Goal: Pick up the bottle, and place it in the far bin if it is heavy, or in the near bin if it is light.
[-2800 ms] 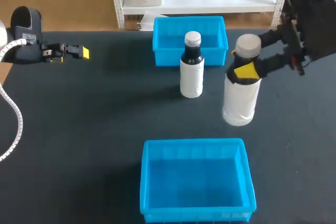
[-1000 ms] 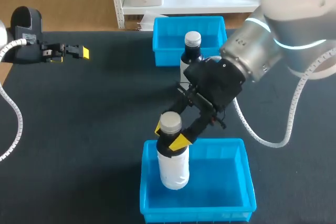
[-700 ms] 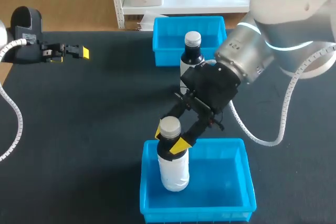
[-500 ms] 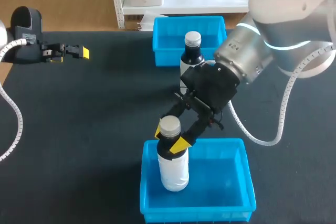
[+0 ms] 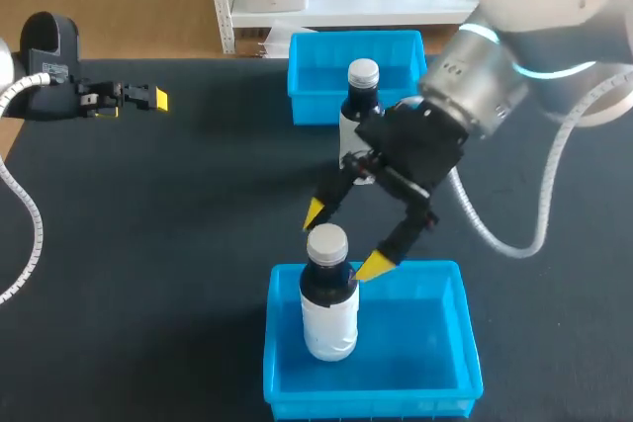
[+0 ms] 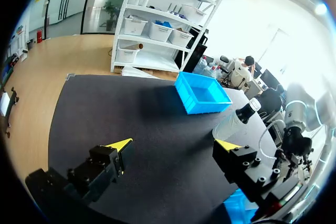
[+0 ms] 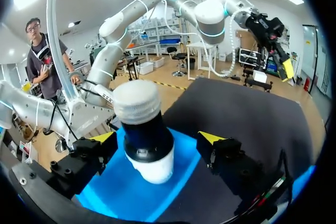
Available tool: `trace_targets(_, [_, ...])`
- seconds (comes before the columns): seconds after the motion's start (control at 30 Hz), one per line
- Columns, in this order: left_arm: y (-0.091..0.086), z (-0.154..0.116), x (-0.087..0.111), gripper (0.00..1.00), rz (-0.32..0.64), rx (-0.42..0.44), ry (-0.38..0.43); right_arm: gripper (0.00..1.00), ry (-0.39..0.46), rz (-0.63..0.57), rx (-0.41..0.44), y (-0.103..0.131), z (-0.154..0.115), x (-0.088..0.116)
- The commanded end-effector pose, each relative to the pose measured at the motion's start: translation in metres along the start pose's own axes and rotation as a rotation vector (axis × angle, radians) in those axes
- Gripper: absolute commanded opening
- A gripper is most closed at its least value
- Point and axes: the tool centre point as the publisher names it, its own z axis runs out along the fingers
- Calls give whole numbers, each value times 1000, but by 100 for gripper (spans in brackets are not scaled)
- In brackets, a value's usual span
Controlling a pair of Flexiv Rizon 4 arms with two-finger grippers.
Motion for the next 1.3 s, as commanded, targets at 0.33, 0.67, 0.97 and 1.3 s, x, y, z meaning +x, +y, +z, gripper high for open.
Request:
trace_targets(0.33, [0, 0, 0, 100, 0, 0, 0, 100, 6, 179, 299, 2, -125, 48])
trace_targets(0.67, [0, 0, 0, 100, 0, 0, 0, 100, -53, 304, 524, -42, -190, 83])
trace_targets(0.97, [0, 0, 0, 100, 0, 0, 0, 100, -81, 330, 613, -94, -209, 98])
trace_targets(1.3, [0, 0, 0, 100, 0, 0, 0, 100, -65, 305, 605, -148, -211, 106])
